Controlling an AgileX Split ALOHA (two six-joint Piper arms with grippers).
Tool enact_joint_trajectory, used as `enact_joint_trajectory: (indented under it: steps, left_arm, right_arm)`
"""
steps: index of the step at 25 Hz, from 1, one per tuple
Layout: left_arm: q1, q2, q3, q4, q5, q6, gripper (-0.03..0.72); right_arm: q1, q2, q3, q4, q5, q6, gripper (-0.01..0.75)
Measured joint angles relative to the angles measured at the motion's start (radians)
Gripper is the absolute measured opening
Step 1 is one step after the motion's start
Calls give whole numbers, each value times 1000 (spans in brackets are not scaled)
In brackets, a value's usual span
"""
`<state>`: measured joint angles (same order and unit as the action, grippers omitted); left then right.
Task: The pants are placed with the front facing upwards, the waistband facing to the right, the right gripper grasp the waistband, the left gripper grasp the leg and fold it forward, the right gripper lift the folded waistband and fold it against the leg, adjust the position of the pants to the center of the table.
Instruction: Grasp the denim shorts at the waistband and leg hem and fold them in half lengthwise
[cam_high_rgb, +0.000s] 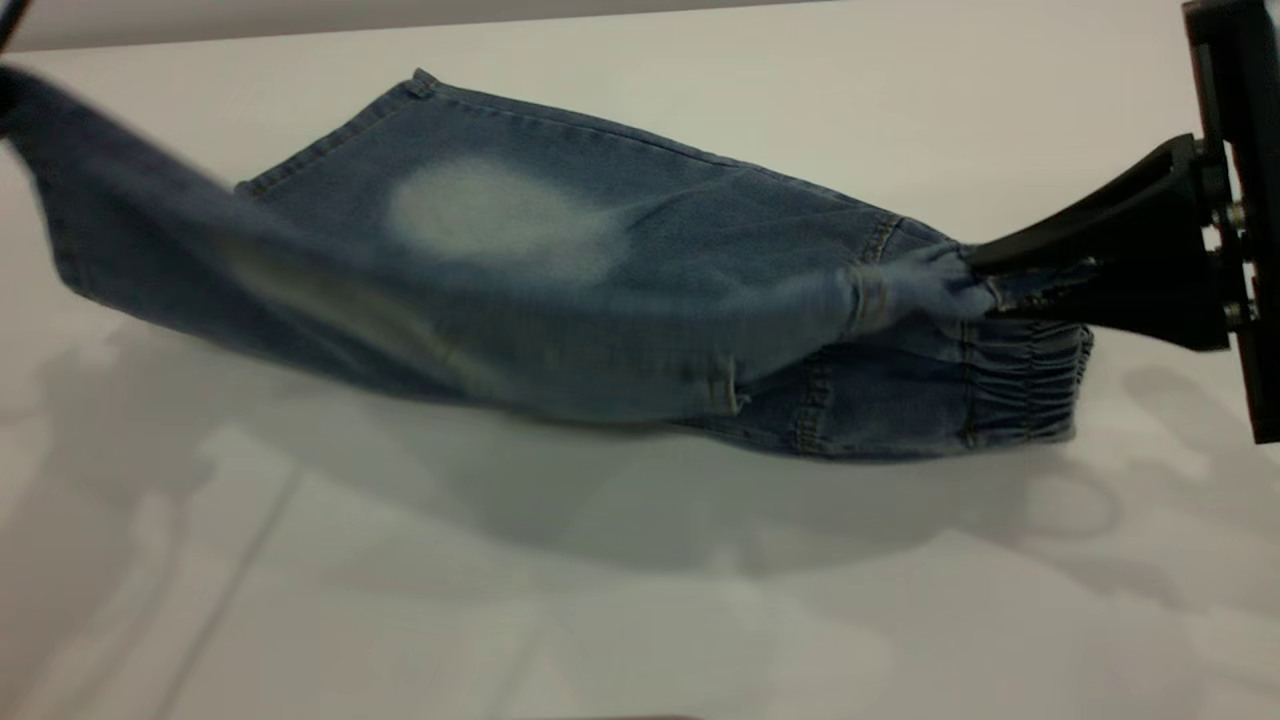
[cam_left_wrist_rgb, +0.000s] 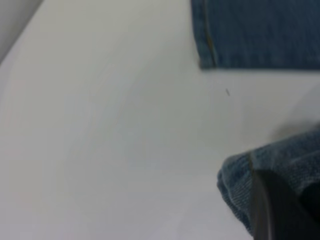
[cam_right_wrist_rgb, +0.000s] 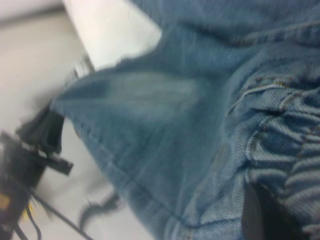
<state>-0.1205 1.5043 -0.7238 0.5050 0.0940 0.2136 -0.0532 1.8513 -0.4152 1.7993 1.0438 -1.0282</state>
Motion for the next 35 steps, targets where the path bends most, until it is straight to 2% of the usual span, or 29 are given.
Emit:
enact_joint_trajectory:
  steps: [8, 13, 17, 23, 35]
  left_arm:
    - [-3, 355, -328, -1, -57, -89, 49]
    - [-26, 531, -507, -2, -70, -108, 50]
    - [-64, 633, -612, 0, -70, -111, 50]
    - [-103, 718, -673, 0, -68, -116, 53]
    - [-102, 754, -695, -1, -56, -147, 64]
  right_arm:
    - [0, 0, -30, 13, -217, 282, 43]
    - [0, 0, -116, 19, -330, 371, 43]
    - [0, 23, -166, 19, -374, 425, 45]
    - [0, 109, -180, 19, -397, 470, 53]
    - [0, 207, -331, 19, -418, 500, 71]
